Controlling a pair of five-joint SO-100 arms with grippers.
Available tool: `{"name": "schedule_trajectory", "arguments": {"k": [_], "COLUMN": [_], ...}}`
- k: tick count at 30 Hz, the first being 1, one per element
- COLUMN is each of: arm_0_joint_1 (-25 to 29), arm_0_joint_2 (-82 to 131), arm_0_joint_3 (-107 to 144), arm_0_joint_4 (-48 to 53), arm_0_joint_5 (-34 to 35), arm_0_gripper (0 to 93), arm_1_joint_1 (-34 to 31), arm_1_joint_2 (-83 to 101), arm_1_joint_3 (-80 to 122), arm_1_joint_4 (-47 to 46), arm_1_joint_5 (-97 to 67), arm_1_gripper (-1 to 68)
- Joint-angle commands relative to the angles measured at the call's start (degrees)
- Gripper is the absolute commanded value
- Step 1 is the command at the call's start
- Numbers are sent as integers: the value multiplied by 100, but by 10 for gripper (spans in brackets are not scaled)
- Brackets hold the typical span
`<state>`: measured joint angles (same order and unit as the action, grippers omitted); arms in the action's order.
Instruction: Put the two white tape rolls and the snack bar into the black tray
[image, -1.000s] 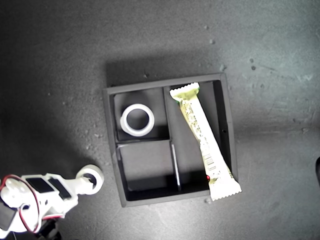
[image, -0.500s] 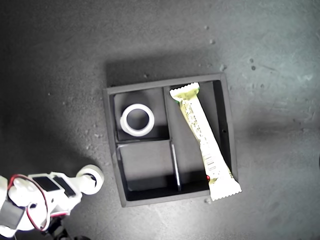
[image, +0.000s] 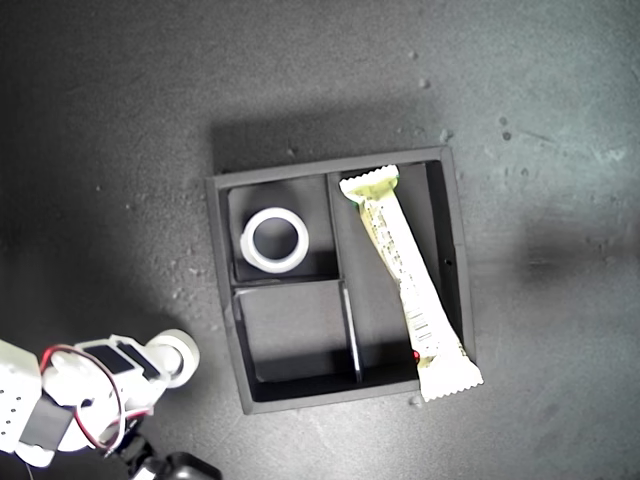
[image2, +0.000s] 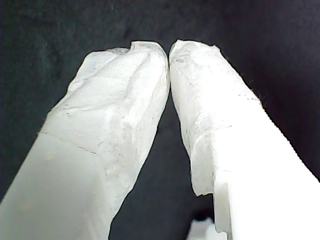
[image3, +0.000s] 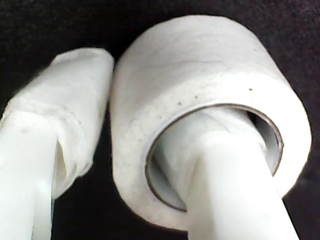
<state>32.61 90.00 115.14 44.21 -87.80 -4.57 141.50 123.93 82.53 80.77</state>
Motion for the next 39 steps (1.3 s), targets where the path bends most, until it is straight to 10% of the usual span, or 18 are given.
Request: {"name": "schedule_trajectory", "arguments": {"k": [1,39], "arm_0_joint_1": [-114,-1301], "arm_0_joint_2": [9,2276], "arm_0_joint_3": [167,-1591], "arm_0_joint_4": [-202,2021], "arm_0_joint_5": [-18,1644], "arm_0_gripper": [14,1], "arm_1_joint_1": [-35,-413], "arm_1_joint_2": [325,1450], "arm_1_joint_3": [193,3929], "arm_1_joint_4": [-229,-3393], "arm_1_joint_5": [132,1028], "arm_1_gripper": [-1,-3]}}
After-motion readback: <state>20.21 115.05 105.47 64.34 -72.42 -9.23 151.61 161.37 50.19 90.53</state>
